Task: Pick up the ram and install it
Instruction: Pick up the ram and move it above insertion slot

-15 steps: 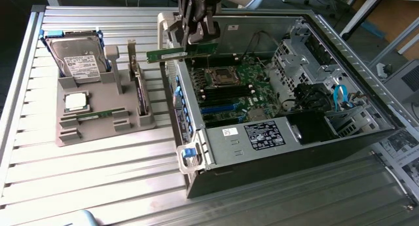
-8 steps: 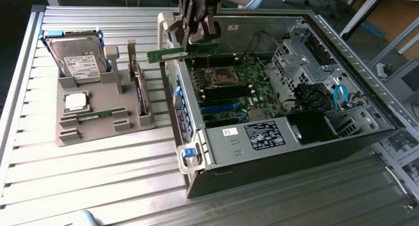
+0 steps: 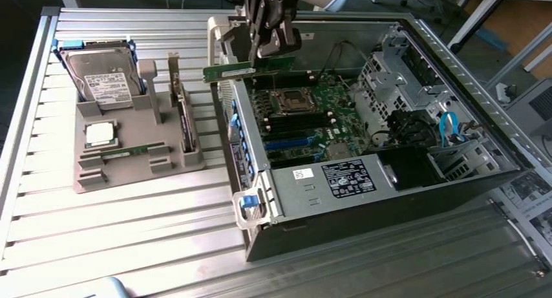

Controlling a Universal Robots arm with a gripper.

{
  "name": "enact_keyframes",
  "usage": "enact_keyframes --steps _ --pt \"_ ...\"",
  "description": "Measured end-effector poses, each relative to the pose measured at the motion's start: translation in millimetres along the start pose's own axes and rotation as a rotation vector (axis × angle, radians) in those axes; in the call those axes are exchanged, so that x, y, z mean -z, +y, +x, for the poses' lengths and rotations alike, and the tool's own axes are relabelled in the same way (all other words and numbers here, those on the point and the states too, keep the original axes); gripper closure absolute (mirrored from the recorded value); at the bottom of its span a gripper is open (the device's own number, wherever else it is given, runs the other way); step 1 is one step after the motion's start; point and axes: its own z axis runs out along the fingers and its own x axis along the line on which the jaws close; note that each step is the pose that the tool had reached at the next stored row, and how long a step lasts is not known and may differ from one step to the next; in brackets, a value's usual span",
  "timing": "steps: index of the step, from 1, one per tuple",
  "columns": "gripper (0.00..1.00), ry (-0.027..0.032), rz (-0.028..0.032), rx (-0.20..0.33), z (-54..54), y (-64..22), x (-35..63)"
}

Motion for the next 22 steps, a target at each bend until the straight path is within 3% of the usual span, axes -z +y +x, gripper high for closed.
enact_keyframes --steps 15,22 --pt "0.88 0.0001 -0.0001 0.000 3.4 -32.8 0.9" --pt "0.88 0.0000 0.0000 0.000 4.6 -43.8 1.2"
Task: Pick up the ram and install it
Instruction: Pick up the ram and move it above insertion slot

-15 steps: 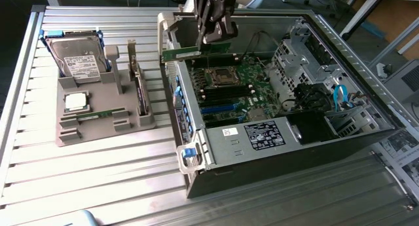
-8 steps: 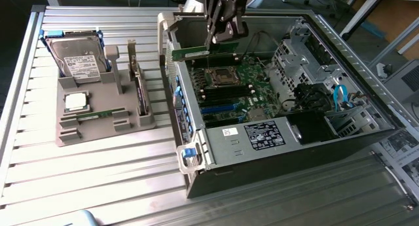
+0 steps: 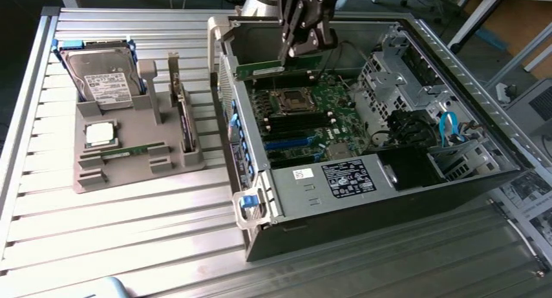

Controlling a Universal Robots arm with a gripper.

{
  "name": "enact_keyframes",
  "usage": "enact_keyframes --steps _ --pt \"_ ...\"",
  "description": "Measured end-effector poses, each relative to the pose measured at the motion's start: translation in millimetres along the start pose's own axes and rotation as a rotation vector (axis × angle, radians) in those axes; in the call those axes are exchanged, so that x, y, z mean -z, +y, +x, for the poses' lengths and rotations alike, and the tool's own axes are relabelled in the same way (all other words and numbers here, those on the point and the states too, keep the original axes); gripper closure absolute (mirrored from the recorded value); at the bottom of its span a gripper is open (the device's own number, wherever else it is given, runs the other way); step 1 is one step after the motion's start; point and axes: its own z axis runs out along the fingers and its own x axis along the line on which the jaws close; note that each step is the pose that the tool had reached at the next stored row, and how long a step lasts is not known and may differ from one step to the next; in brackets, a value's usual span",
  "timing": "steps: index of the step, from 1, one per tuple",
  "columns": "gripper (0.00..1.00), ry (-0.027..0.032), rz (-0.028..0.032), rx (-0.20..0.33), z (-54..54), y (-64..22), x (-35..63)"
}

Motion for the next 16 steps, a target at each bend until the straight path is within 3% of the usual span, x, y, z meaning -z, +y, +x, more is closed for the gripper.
enact_keyframes --steps 16 --pt "0.88 0.0004 -0.0001 0.000 2.5 -24.2 0.6"
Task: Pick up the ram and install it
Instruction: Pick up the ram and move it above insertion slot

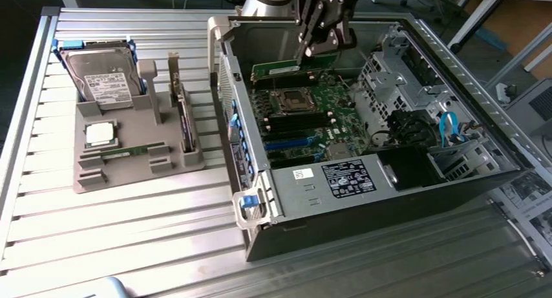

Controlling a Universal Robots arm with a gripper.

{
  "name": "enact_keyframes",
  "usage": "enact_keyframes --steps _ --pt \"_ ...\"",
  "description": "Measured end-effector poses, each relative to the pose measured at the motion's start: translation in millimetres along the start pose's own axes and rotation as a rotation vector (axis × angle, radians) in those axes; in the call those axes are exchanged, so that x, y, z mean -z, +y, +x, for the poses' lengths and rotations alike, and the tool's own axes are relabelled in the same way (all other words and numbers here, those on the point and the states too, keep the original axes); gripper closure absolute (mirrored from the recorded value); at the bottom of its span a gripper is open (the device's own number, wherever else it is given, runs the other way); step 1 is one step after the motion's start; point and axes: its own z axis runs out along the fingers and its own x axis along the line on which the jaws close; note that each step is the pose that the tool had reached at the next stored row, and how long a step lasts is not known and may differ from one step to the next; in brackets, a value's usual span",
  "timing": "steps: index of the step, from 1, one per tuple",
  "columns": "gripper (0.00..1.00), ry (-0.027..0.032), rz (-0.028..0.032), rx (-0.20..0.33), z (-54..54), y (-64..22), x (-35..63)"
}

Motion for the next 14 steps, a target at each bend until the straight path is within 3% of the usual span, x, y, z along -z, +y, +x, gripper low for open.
enact_keyframes --steps 14 --pt "0.88 0.0009 -0.0001 0.000 1.9 -18.1 0.5"
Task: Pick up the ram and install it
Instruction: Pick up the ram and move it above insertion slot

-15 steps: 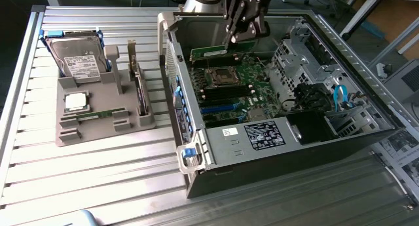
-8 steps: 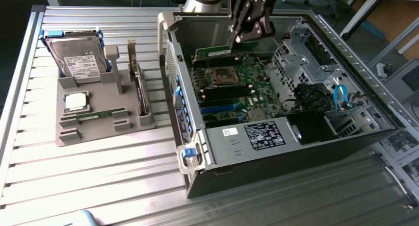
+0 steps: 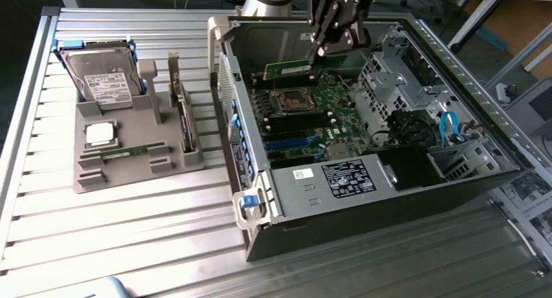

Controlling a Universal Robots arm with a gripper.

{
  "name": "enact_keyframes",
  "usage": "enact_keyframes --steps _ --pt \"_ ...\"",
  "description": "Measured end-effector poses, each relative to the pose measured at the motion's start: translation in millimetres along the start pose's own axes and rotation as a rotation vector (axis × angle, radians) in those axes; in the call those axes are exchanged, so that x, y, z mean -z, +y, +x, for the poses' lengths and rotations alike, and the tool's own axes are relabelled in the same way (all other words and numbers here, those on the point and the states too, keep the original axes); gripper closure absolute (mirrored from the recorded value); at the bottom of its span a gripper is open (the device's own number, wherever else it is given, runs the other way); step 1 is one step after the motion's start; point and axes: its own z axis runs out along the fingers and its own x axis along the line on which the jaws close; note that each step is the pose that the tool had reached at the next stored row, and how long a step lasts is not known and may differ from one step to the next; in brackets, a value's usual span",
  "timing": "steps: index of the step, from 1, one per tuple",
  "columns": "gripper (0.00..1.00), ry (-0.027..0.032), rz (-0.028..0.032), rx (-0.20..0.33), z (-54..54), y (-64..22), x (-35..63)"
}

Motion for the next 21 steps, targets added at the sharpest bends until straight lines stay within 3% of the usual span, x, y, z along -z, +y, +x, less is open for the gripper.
enact_keyframes --steps 21 --pt "0.88 0.0015 -0.0002 0.000 2.7 -25.9 0.7"
